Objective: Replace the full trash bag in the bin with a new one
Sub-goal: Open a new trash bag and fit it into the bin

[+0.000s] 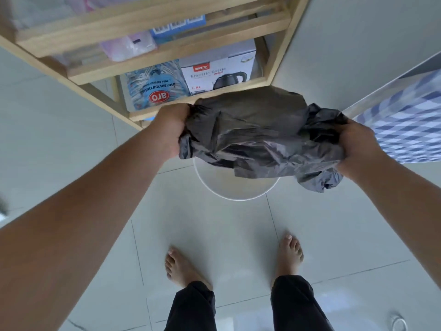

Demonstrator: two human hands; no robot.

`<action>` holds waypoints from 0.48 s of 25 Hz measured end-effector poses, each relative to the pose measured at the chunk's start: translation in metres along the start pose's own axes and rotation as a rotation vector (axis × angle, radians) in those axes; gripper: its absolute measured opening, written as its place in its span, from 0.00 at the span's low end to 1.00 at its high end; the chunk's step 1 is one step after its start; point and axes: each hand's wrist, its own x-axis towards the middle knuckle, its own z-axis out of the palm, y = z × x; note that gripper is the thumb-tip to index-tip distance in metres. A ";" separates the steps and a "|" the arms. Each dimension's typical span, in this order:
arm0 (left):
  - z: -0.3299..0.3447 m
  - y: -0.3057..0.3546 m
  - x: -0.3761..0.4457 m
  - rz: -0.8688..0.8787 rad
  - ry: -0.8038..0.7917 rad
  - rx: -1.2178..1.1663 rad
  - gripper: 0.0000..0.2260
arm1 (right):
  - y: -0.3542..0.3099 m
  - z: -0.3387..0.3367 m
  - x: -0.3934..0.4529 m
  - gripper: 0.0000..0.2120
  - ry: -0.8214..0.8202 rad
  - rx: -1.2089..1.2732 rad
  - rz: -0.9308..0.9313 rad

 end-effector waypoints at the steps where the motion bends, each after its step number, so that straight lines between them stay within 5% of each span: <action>1: 0.012 -0.009 0.001 0.012 0.038 0.027 0.09 | 0.001 -0.003 0.000 0.10 0.034 -0.048 -0.004; 8: 0.014 -0.098 0.056 0.139 -0.062 0.442 0.08 | 0.020 0.009 0.003 0.24 0.221 -0.872 -0.128; 12: 0.010 -0.121 0.086 0.214 0.072 0.473 0.06 | 0.053 0.032 -0.026 0.30 0.174 -1.303 -0.693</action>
